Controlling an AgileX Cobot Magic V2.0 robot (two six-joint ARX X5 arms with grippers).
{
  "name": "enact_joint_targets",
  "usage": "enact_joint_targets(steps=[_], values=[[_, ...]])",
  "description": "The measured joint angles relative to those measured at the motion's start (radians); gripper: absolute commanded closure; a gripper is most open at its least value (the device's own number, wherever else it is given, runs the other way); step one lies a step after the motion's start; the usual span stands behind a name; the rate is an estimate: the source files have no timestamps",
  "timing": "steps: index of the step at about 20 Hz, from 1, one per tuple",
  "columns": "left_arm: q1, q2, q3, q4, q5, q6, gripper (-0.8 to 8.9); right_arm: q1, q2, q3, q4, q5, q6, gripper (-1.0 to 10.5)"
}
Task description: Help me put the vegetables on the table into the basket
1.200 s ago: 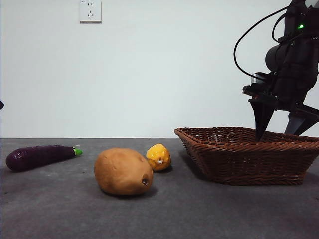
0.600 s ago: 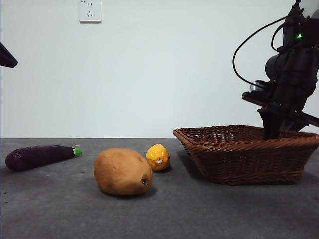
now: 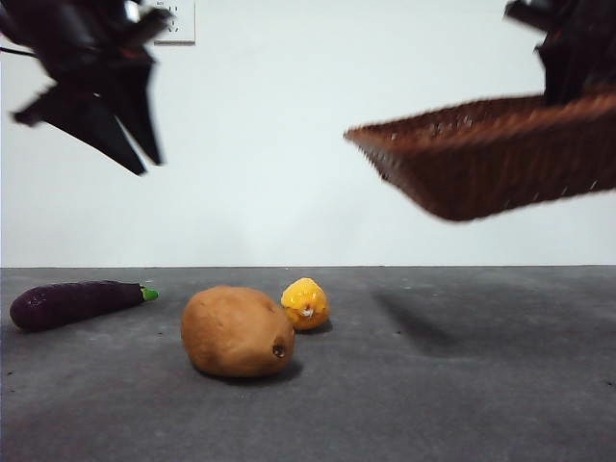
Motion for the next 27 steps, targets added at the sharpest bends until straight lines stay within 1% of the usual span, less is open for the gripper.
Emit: enact_joint_targets(steps=[2,3,4,5,8,11,13,16,17,19,22,23,24,25,27], values=[[-0.039,0.103,0.087,0.001,0.0,-0.007,2.15,-0.022,-0.072,0.0,-0.048,-0.002,-0.01,9.6],[-0.058,0.154,0.134,0.0,0.0,-0.016,1.48,-0.039,-0.106,0.0,-0.072,-0.002,-0.017,9.6],[-0.072,0.196,0.176,0.0,0.0,-0.03,1.33,-0.055,-0.133,0.0,-0.093,-0.002,-0.023,9.6],[-0.087,0.24,0.224,0.0,-0.002,-0.047,1.33,-0.075,-0.163,0.0,-0.113,-0.002,-0.029,9.6],[-0.126,0.354,0.356,-0.019,-0.05,-0.091,1.33,-0.135,-0.222,0.0,-0.116,-0.002,-0.043,9.6],[-0.161,0.455,0.444,-0.053,-0.067,-0.124,1.33,-0.175,-0.251,0.0,-0.117,-0.002,-0.043,9.6],[-0.179,0.506,0.456,-0.026,-0.084,-0.138,1.33,-0.192,-0.261,0.0,-0.117,-0.002,-0.047,9.6],[-0.186,0.529,0.457,0.026,-0.101,-0.173,1.34,-0.197,-0.261,0.0,-0.117,0.0,-0.047,9.6],[-0.186,0.534,0.457,0.025,-0.101,-0.182,1.34,-0.197,-0.261,-0.001,-0.117,0.013,-0.046,9.6],[-0.187,0.564,0.459,0.024,-0.099,-0.192,1.34,-0.196,-0.261,-0.01,-0.117,0.094,-0.037,9.6],[-0.202,0.611,0.459,0.029,-0.098,-0.196,1.35,-0.198,-0.261,-0.059,-0.117,0.103,-0.034,9.6],[-0.21,0.612,0.459,0.033,-0.102,-0.198,1.54,-0.197,-0.261,-0.081,-0.117,0.103,-0.034,9.6],[-0.218,0.611,0.459,0.038,-0.114,-0.198,2.11,-0.196,-0.261,-0.106,-0.117,0.102,-0.035,9.6],[-0.227,0.611,0.459,0.037,-0.143,-0.198,2.38,-0.196,-0.261,-0.133,-0.117,0.102,-0.034,9.6],[-0.246,0.611,0.459,0.032,-0.171,-0.198,2.45,-0.196,-0.261,-0.171,-0.117,0.103,-0.034,9.6]])
